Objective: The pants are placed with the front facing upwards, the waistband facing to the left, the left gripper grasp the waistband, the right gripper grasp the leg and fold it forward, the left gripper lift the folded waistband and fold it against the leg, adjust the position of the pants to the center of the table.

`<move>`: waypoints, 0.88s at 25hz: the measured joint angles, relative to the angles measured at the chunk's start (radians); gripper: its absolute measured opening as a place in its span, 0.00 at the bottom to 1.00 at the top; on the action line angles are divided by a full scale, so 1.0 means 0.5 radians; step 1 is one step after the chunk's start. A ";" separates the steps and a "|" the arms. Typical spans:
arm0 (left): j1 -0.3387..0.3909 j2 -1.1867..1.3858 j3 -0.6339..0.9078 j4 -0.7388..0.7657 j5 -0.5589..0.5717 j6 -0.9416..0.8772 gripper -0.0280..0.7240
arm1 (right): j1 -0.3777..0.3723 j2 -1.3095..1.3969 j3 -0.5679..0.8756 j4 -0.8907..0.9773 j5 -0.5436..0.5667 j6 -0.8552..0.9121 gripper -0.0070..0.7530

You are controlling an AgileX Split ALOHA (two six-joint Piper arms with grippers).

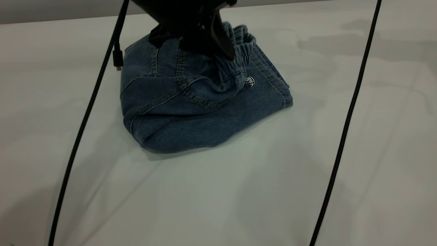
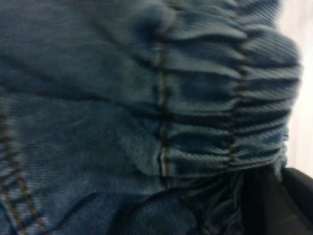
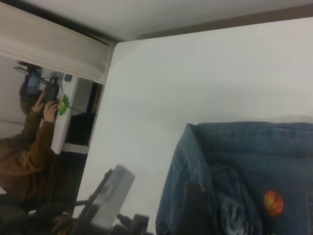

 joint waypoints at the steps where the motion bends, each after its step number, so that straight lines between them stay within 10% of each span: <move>1: 0.000 0.007 -0.004 0.000 -0.024 0.000 0.13 | 0.000 0.000 0.000 0.000 0.015 -0.002 0.63; 6: 0.002 0.005 -0.020 -0.031 -0.005 0.140 0.17 | 0.000 0.000 0.000 0.002 0.046 -0.007 0.63; 16: 0.004 -0.005 -0.183 -0.112 0.212 0.452 0.77 | 0.107 -0.004 0.000 0.002 0.061 -0.041 0.63; 22: 0.050 -0.129 -0.551 0.103 0.520 0.434 0.86 | 0.098 -0.036 0.000 -0.003 0.055 -0.021 0.63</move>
